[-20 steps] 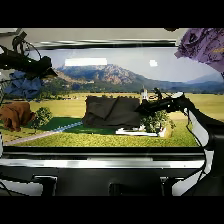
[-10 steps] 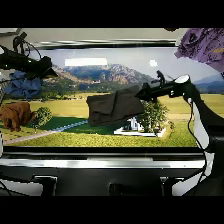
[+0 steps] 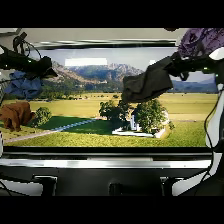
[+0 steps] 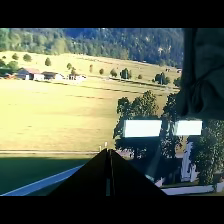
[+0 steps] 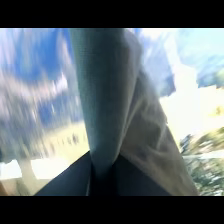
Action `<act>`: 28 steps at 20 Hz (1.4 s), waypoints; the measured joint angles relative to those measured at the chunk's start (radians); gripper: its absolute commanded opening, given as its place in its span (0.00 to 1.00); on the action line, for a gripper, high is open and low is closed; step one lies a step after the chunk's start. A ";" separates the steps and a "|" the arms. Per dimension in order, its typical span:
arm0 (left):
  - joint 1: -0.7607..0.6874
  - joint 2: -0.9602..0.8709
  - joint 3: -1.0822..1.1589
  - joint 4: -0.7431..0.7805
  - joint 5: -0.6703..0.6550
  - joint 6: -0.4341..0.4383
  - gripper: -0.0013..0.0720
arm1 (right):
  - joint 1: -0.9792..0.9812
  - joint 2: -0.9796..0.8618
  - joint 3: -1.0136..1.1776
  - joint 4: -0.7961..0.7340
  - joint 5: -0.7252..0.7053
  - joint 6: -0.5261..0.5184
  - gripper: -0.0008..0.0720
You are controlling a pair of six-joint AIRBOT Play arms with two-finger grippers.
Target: Fold the clothes and pants, and hang the long-sleeved shirts on hangers.
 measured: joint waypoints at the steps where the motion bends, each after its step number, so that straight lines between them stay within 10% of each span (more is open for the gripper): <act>1: 0.000 0.000 0.000 0.000 0.000 0.000 0.05 | -0.036 0.002 0.014 -0.002 -0.004 0.029 0.06; 20: 0.000 0.001 0.000 0.000 -0.003 0.000 0.05 | -0.551 0.105 0.046 -0.104 -0.021 0.449 0.06; 28: 0.000 0.001 0.000 0.000 -0.034 0.000 0.05 | -0.569 0.135 -0.026 -0.432 0.293 0.355 0.06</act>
